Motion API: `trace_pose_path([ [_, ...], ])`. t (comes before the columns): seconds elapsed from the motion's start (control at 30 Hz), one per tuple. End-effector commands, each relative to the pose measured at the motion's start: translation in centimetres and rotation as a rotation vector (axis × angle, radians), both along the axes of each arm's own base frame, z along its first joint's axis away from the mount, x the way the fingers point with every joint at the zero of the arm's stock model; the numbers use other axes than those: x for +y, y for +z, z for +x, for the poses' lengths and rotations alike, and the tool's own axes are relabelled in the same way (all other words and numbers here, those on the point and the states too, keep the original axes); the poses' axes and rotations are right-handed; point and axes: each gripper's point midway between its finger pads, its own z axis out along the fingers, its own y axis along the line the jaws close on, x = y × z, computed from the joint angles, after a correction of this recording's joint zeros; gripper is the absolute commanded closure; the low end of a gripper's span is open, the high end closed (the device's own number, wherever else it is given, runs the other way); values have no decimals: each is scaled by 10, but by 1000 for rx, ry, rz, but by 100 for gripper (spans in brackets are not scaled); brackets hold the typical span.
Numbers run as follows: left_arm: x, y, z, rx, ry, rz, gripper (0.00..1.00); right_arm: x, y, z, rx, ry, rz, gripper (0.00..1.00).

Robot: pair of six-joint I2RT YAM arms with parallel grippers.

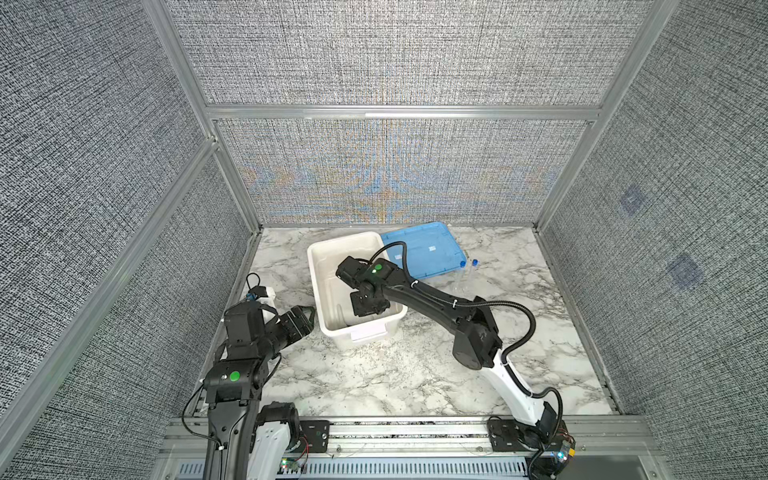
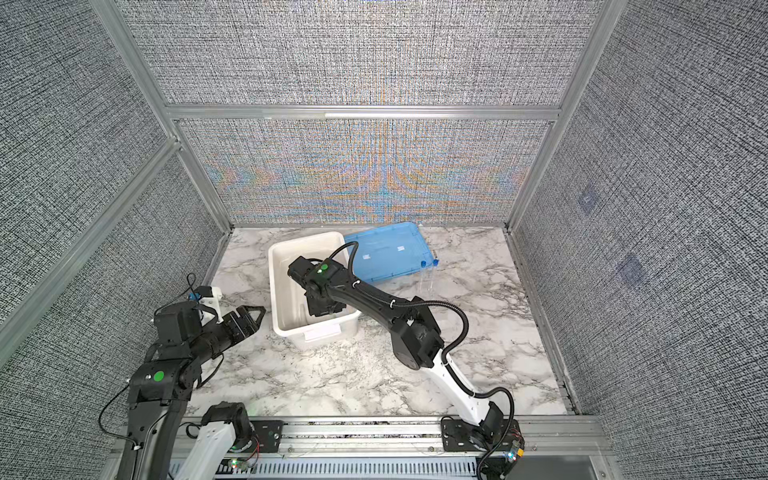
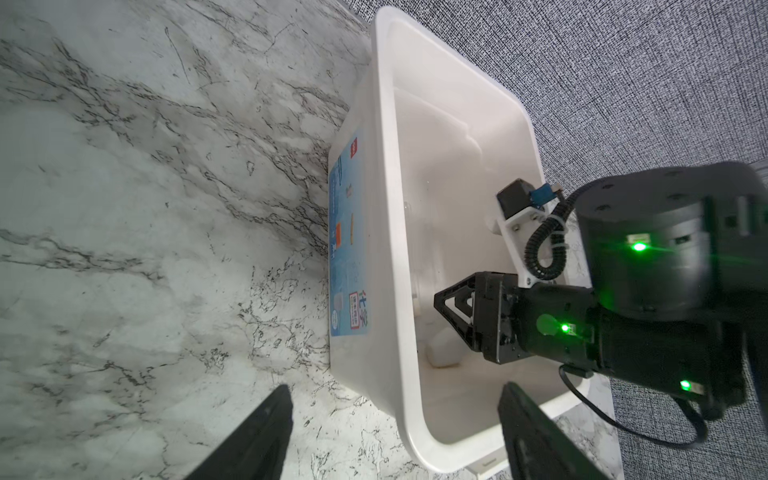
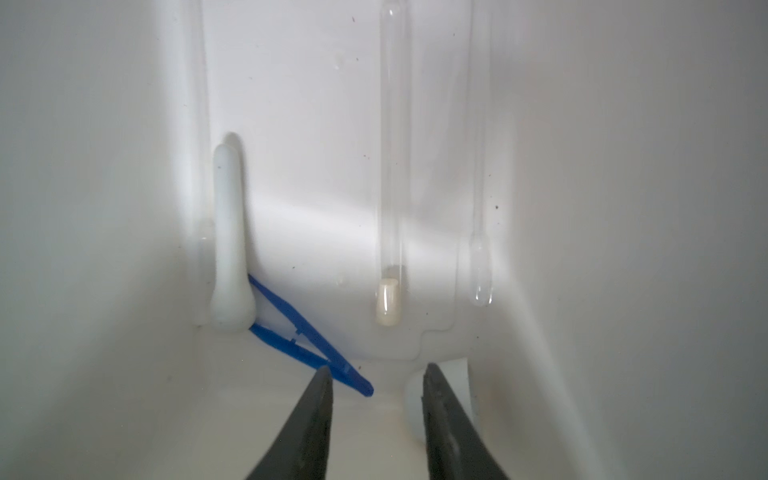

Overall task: Organize the chemistry lab equipment
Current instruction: 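Lower the test tube into the white bin with the right gripper, then open the right gripper, release the test tube and raise it out of the bin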

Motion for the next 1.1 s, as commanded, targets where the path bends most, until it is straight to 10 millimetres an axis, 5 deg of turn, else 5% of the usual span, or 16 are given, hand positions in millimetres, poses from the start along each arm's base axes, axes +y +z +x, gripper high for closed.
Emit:
trace_pose_path([
  [0.0, -4, -1, 1, 9, -12, -31, 21, 6, 21, -4, -20, 30, 45, 59],
  [0.37, 9, 2, -3, 122, -22, 102, 20, 0, 118, -31, -157, 102, 141, 50],
  [0.57, 9, 6, 0, 124, -19, 94, 20, -28, 146, -56, -193, 104, 145, 47],
  [0.8, 5, -3, 14, 126, -29, 67, 20, -82, 149, -51, -331, 34, 65, 43],
  [0.97, 3, -7, 18, 125, -54, 74, 20, -107, 120, -41, -241, -19, 42, 43],
  [1.07, 10, -6, 19, 129, -24, 108, 20, -104, 101, -37, -185, -16, 40, 43],
])
